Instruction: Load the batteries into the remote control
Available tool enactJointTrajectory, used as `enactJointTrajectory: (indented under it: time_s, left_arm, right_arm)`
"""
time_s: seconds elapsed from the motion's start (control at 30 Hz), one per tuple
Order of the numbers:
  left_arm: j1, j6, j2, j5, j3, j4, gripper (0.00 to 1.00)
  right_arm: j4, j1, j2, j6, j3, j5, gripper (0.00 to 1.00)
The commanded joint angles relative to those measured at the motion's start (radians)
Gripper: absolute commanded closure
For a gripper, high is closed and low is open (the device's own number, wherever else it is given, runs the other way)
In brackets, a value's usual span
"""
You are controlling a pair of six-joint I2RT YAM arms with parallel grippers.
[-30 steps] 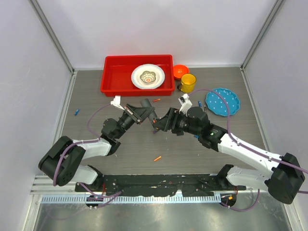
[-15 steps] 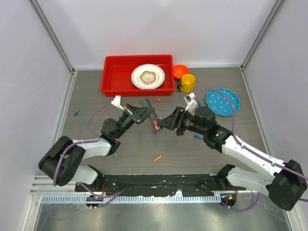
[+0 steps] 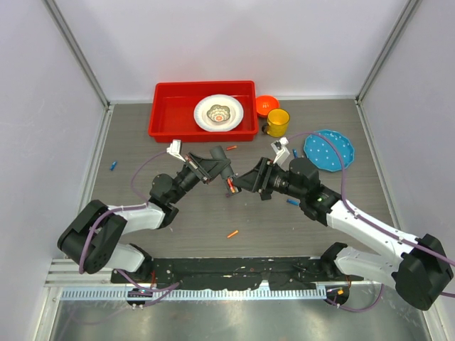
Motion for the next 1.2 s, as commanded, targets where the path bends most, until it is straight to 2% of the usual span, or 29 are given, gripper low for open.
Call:
enactJointTrajectory:
  time_s: [0.0, 0.37, 1.17]
  left_arm:
    - [0.004, -0.003, 0.003, 0.016, 0.037, 0.258, 1.0]
    - [0.004, -0.006, 0.003, 0.018, 0.057, 0.258, 1.0]
    - [-0.011, 0.014, -0.007, -0.01, 0.06, 0.258, 1.0]
  right_arm:
    - [0.061, -0.001, 0.008, 0.007, 0.0, -0.023, 0.42]
    - [0.05, 0.002, 0.048, -0.004, -0.003, -0.043, 0.49]
    - [-0.008, 0.039, 0.093, -0.044, 0.023, 0.004, 0.52]
